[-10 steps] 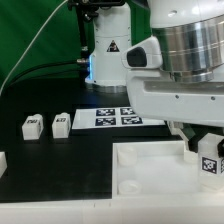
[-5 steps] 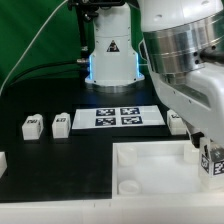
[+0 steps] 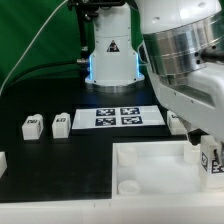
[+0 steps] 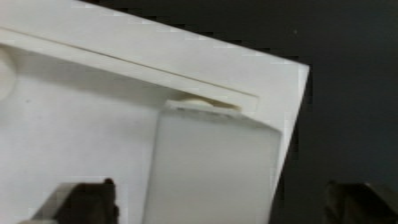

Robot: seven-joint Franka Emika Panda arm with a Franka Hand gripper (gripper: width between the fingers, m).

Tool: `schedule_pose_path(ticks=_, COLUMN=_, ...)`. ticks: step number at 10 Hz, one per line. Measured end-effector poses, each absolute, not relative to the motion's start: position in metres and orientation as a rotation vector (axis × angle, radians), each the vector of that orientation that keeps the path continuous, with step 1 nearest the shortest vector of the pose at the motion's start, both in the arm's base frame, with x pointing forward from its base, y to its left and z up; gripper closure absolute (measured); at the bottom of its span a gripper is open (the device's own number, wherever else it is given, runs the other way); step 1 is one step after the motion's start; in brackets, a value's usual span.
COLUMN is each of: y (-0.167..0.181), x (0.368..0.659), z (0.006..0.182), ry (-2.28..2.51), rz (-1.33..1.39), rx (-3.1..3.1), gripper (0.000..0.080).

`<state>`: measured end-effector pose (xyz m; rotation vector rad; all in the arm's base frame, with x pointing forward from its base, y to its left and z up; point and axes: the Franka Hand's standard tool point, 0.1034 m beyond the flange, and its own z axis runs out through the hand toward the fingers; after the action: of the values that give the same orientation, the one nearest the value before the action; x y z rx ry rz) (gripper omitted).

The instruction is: Assemble one leg

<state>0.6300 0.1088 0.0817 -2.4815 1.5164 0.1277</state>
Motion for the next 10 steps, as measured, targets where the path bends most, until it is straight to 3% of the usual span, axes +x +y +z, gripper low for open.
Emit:
schedule_pose_path(ticks=2, y=0.1074, x=0.6301, z=0.0815, ry=1.236, rz=0.090, rx=-2.626, gripper=0.0154)
schedule_pose_path(ticks=7, y=0.1167, x=0.6267, z=0.0725, ry=0.119, rz=-0.026, rx=-2.998, gripper=0.0151)
schedule_pose_path(ticks=9, y=0.1160, x=0.6269, z=0.0724, ry=0.159, rz=-0.023, rx=-2.993, gripper=0.0159)
schedule_pose_path(ticks=10, y=0.1164, x=0.6268, z=0.0724, ry=0.233, rz=-0.017, rx=-2.985, gripper=0.0324)
